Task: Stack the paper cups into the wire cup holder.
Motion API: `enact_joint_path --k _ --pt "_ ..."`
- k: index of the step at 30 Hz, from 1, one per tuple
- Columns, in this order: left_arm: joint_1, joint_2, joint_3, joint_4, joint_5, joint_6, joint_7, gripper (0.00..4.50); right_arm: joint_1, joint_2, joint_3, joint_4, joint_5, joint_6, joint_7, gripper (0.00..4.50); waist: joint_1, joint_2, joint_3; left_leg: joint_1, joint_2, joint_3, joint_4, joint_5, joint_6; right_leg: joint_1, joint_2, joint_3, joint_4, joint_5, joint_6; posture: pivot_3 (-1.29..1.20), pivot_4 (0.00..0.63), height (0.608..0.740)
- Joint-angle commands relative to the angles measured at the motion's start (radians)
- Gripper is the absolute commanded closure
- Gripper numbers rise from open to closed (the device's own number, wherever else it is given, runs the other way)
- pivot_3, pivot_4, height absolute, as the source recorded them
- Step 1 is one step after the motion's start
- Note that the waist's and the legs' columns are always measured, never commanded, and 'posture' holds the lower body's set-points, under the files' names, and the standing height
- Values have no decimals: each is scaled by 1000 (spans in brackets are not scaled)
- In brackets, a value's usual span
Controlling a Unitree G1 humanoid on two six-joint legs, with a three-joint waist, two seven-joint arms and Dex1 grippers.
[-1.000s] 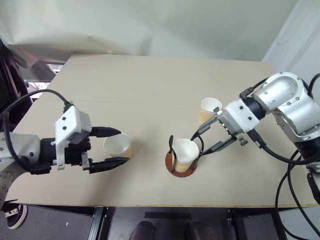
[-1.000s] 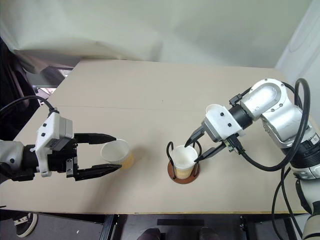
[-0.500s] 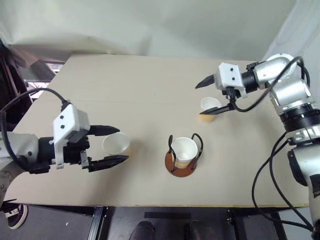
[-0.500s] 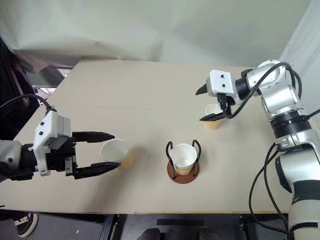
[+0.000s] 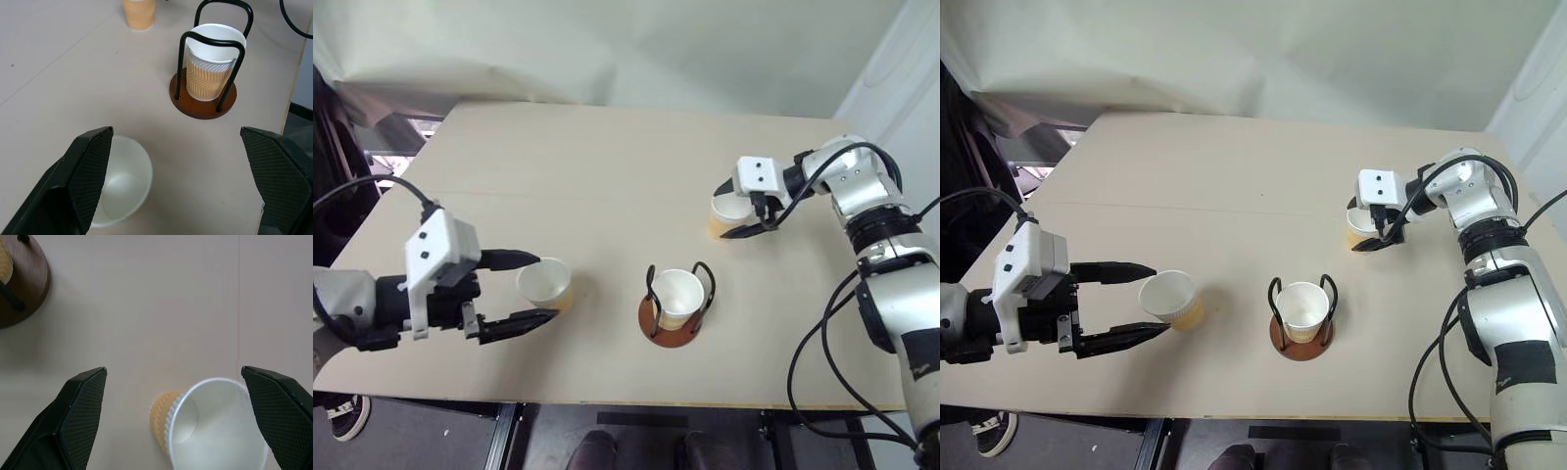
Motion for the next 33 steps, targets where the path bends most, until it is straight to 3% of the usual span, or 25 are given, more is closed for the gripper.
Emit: enact_joint_path --k 1,14,17,28,33 --pt "2 4 39 -33 -19 4 10 27 -32 -11 -31 14 -26 -28 -13 34 1 0 0 0 0 0 0 0 0 0 0 0 0 0 0 0 150 740" --pt "12 6 57 -48 -40 20 38 27 -55 45 24 141 -214 -84 -153 34 2 0 0 0 0 0 0 0 0 0 0 0 1 0 0 0 150 740" --pt "17 4 65 -55 -47 24 44 27 -54 61 31 157 -246 -92 -168 605 2 0 0 1 0 0 0 0 0 0 0 -1 1 0 0 0 150 740" --pt "44 5 100 -69 -65 31 48 27 -81 64 29 177 -313 -124 -239 4482 5 0 0 0 1 0 0 0 0 0 0 -1 1 0 0 0 150 740" --pt "38 12 88 -54 -57 21 40 27 -116 26 -97 67 -101 -129 115 4482 5 0 0 0 0 1 0 0 -1 0 0 -1 0 0 0 0 150 740"
